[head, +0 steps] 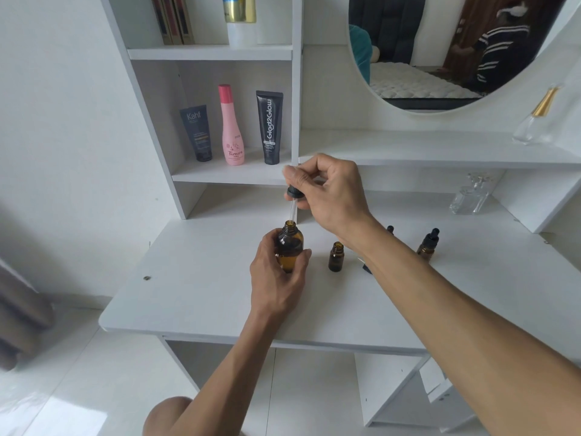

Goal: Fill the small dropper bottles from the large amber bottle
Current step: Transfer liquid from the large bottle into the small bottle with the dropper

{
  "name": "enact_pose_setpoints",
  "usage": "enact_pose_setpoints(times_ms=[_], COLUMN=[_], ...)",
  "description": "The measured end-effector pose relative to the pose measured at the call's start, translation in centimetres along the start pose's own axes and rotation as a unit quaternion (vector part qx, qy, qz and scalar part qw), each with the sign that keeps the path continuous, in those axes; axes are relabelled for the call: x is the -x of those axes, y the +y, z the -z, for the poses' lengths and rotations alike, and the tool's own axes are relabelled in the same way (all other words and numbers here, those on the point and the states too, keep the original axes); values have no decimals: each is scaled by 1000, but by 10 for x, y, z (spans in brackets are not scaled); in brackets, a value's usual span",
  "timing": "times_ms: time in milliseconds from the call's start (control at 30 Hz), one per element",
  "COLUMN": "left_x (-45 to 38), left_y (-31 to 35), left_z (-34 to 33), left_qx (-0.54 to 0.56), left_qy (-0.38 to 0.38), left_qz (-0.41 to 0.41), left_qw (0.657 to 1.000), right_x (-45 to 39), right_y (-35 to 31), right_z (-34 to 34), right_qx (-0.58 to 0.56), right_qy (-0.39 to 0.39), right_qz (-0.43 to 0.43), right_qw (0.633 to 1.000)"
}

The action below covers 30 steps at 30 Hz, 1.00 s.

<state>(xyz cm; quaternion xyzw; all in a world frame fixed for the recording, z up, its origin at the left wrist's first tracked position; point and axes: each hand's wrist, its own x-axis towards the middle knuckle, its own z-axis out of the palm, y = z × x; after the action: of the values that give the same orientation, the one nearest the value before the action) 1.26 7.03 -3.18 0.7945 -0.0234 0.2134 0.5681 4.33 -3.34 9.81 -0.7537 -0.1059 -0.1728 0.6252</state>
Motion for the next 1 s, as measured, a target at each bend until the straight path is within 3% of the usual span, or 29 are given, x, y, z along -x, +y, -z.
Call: enact_pose_setpoints(times_ms=[533,1000], left_x=[0,0], left_y=[-2,-1], left_z=[1,1], left_qx=[-4,-1], left_qy=[1,-2], left_qz=[-8,1], left_qw=[1000,1000], right_x=[6,2], right_y=[17,9], right_z=[-5,-1], right_qx=[27,-33], right_qy=[-20,2], right_qz=[7,-15], right_qw=[999,999])
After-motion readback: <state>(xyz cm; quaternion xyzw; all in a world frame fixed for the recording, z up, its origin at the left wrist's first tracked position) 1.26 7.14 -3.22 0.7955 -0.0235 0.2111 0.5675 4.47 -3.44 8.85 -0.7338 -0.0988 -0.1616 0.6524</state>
